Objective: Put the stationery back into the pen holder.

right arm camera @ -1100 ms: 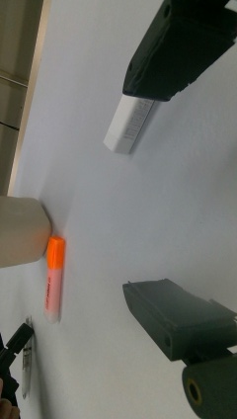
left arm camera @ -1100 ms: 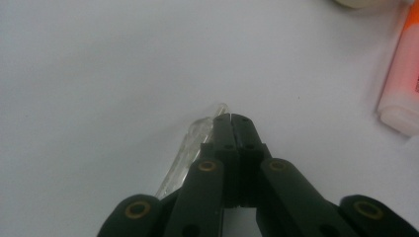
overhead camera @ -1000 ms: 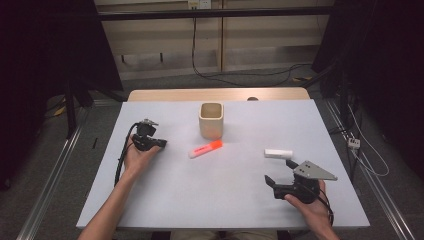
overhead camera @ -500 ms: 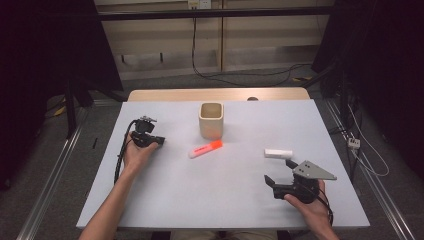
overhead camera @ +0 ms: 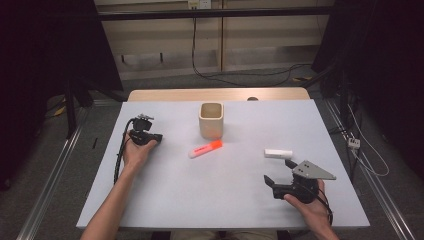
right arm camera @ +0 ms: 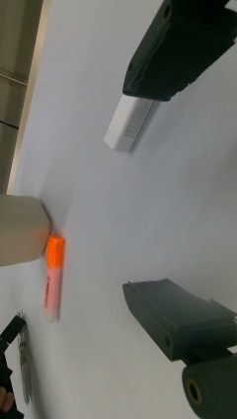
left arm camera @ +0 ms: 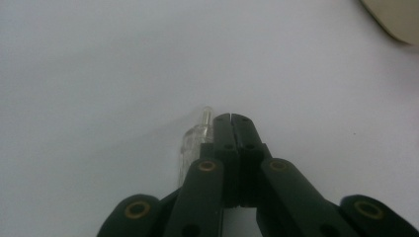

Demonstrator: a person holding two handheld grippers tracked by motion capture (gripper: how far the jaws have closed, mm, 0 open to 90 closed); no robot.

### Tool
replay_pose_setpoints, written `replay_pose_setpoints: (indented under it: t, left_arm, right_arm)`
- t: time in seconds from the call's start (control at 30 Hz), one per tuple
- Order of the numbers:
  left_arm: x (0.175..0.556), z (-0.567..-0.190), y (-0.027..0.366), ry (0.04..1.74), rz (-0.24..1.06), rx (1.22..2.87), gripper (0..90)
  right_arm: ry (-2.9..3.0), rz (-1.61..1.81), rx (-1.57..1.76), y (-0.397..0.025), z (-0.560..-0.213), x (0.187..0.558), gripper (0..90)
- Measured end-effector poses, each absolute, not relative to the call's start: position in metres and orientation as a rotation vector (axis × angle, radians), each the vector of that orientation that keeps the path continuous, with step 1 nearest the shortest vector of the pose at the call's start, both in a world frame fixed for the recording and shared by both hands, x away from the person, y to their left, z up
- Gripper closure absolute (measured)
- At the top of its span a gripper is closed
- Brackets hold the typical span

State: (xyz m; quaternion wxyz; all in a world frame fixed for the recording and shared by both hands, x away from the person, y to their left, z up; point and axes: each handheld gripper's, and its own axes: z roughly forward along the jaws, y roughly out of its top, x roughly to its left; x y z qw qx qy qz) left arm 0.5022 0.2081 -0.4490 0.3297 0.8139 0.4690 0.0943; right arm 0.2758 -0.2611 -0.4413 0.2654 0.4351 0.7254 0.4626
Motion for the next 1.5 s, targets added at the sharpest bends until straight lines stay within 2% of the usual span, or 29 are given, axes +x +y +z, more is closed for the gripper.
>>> replay_pose_setpoints:
  t: [0.2,0.33,0.43,0.53,0.73,0.87,1.03,1.23,1.33,1.4,1.5]
  left_arm:
    - [0.495,-0.434,0.212,1.134,0.236,2.133,85.0]
    - [0.487,-0.421,0.215,1.102,0.240,2.140,73.3]
    - [0.482,-0.416,0.216,1.094,0.262,2.137,57.3]
    - [0.476,-0.412,0.215,1.116,0.319,2.131,33.0]
    - [0.470,-0.405,0.222,1.153,0.317,2.151,10.4]
    - [0.467,-0.408,0.221,1.142,0.292,2.205,7.0]
    - [0.465,-0.413,0.228,1.164,0.316,2.238,8.5]
    - [0.462,-0.413,0.248,1.229,0.266,2.165,10.5]
    - [0.459,-0.412,0.256,1.234,0.258,2.174,17.9]
    - [0.457,-0.412,0.259,1.251,0.272,2.180,26.0]
    - [0.457,-0.418,0.261,1.249,0.240,2.201,30.9]
  right_arm:
    - [1.957,1.250,1.181,-0.262,-0.441,0.276,8.6]
    - [1.957,1.250,1.178,-0.261,-0.441,0.276,8.6]
    - [1.957,1.249,1.177,-0.261,-0.441,0.276,8.6]
    - [1.959,1.248,1.174,-0.261,-0.441,0.276,8.5]
    - [1.965,1.249,1.172,-0.261,-0.442,0.277,8.6]
    - [1.965,1.249,1.167,-0.259,-0.441,0.277,8.5]
    - [1.972,1.251,1.154,-0.260,-0.441,0.276,8.5]
    - [1.972,1.250,1.156,-0.260,-0.441,0.276,8.5]
    - [1.974,1.248,1.154,-0.260,-0.441,0.276,8.5]
    - [1.974,1.248,1.156,-0.259,-0.441,0.275,8.5]
    - [1.975,1.250,1.151,-0.258,-0.441,0.275,8.5]
